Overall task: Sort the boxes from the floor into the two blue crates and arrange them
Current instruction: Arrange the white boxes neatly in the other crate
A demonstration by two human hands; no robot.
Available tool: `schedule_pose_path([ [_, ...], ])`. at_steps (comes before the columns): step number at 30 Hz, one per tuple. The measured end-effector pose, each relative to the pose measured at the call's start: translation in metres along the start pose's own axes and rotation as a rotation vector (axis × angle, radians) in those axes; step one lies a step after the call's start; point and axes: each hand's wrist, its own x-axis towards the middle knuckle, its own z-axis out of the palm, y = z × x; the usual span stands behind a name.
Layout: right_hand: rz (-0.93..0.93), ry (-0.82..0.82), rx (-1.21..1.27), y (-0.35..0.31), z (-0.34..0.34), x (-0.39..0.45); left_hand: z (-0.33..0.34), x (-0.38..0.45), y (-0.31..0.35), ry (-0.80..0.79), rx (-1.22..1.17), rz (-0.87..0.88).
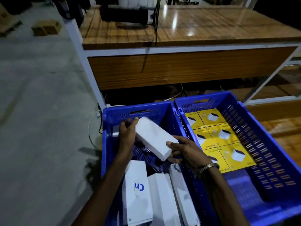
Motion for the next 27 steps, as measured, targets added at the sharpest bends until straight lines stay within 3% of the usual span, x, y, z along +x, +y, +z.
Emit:
schedule_pose_path([
  [2, -0.035, 0.121, 0.045, 0.009, 0.005, 0.018, 0.002, 0.004, -0.009, -0.029, 0.094, -0.035],
  [8, -0.056, 0.32, -0.017, 0.029, 0.03, 0.05, 0.005, 0.0, -0.03, -0.345, 0.686, -0.062],
  [10, -0.009, 0.337, -0.082, 0.026, 0.027, 0.069, 0.005, 0.0, -0.034, -0.434, 0.778, -0.058],
  [13, 0.128, 0.274, -0.128, 0.018, 0.022, 0.079, 0.002, 0.002, -0.038, -0.423, 0.847, -0.063],
  [18, 0.135, 0.248, 0.079, 0.025, 0.026, 0.068, -0.001, -0.001, -0.021, -0.286, 0.512, -0.13],
  [22, 0.194, 0.026, -0.01, 0.021, 0.019, 0.061, -0.005, -0.001, -0.014, -0.107, 0.025, -0.186],
  [24, 0.223, -0.07, -0.071, 0.02, 0.014, 0.067, -0.01, -0.004, -0.021, -0.004, -0.091, -0.261],
  [27, 0.224, -0.072, -0.127, 0.013, 0.012, 0.077, -0.018, -0.018, -0.032, 0.036, -0.22, -0.426],
])
